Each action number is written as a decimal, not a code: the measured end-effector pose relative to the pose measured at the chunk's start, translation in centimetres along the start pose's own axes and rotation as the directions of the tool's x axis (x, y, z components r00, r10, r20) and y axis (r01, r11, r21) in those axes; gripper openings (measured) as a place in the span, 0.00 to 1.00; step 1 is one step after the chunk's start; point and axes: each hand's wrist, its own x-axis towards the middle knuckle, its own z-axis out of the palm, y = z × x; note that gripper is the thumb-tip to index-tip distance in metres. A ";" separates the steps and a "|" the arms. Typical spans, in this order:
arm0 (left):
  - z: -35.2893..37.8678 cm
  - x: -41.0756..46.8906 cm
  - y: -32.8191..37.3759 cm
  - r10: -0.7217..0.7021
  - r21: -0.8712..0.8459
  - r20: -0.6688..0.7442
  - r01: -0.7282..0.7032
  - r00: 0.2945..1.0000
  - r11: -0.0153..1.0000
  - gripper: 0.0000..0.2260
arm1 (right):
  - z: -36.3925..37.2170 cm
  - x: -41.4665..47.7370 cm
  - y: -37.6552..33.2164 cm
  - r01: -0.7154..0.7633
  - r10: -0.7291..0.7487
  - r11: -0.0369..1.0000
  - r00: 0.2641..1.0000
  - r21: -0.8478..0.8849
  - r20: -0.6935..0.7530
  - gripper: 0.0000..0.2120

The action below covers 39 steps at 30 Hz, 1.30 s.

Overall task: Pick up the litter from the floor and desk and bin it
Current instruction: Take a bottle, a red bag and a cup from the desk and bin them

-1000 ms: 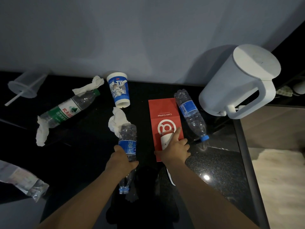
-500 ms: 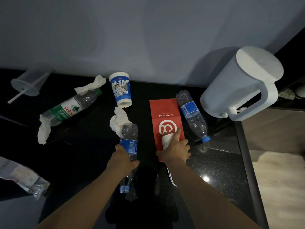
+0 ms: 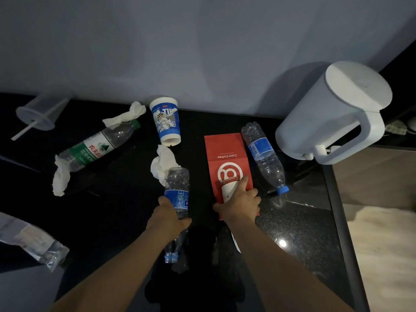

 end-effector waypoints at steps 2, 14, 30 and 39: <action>0.0 0.0 0.0 0.000 -0.001 0.003 0.000 1.000 1.000 0.34 | -0.2 0.1 0.2 0.011 -0.011 0.999 1.000 0.034 -0.001 0.61; 0.0 -0.1 0.0 -0.002 0.020 -0.012 0.003 1.000 1.000 0.34 | -1.3 0.2 1.3 0.096 -0.097 0.988 0.995 0.120 0.005 0.56; 0.5 0.4 -0.1 -0.010 0.021 -0.042 0.010 0.999 1.000 0.34 | 0.4 -0.3 0.8 0.115 -0.116 0.993 0.993 -0.018 -0.013 0.61; 0.5 0.1 -0.1 0.006 0.043 -0.065 -0.003 0.998 0.999 0.32 | -1.5 0.1 2.3 0.188 -0.195 0.958 0.981 0.219 0.014 0.57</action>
